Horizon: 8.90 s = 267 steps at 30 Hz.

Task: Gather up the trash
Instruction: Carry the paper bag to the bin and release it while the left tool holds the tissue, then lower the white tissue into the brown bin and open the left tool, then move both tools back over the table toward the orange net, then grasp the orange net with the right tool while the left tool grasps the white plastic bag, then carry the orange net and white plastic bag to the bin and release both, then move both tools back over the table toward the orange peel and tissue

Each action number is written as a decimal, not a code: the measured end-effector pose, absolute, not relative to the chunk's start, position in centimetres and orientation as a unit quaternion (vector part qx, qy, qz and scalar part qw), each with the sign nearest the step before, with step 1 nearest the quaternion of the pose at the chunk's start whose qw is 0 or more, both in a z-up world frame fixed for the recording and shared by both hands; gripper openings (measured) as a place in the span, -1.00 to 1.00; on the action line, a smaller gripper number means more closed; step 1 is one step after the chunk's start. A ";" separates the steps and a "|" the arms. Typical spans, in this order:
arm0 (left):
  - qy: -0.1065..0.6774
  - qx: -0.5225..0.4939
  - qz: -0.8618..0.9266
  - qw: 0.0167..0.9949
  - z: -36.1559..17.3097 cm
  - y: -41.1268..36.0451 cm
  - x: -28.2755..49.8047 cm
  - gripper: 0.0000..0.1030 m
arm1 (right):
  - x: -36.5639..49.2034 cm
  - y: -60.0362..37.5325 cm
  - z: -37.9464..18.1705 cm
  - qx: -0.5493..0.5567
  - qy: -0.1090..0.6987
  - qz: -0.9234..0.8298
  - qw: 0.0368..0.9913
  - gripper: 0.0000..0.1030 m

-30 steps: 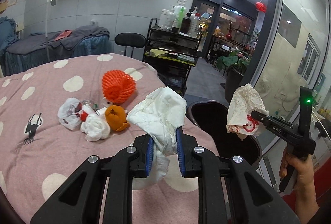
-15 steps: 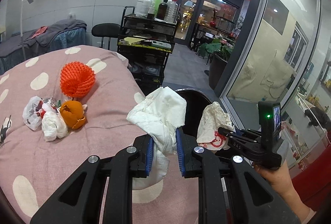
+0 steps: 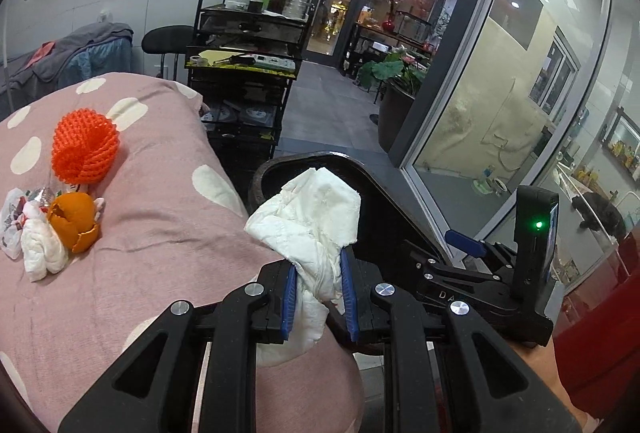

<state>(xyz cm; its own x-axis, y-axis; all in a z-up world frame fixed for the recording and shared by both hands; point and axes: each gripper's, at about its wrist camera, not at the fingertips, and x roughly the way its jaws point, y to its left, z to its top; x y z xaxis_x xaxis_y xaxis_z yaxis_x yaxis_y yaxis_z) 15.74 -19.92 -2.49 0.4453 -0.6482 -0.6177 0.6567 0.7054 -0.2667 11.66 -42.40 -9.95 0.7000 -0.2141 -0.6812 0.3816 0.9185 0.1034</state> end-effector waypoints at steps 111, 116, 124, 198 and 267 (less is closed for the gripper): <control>0.449 -0.040 -0.142 0.881 -6.4 2.5 30.7 -0.88 | 41.6 -18.0 -5.4 0.075 0.455 0.134 0.877 -0.52; 0.416 -0.067 -0.133 0.897 -5.0 4.9 28.2 -0.95 | 39.3 -18.8 -4.1 0.060 0.421 0.132 0.895 -0.79; 0.352 -0.094 -0.117 0.924 -1.6 6.6 23.7 -0.95 | 35.0 -20.5 -1.4 0.074 0.368 0.137 0.917 -0.81; 0.333 0.008 -0.387 0.860 0.4 -24.1 16.1 -0.95 | 9.1 -48.1 -7.3 0.188 0.308 -0.212 0.908 0.58; 0.286 0.039 -0.236 0.928 -0.7 -10.4 12.4 0.88 | 14.1 -35.2 -3.4 0.134 0.277 0.016 0.951 0.78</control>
<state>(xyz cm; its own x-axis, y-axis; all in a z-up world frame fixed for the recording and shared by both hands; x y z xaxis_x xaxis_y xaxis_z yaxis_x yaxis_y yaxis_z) 12.41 -10.43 -0.68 0.7244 -0.4155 -0.5501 0.4604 0.8855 -0.0625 14.06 -35.19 -3.36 0.8460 0.1049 -0.5228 0.0440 0.9634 0.2645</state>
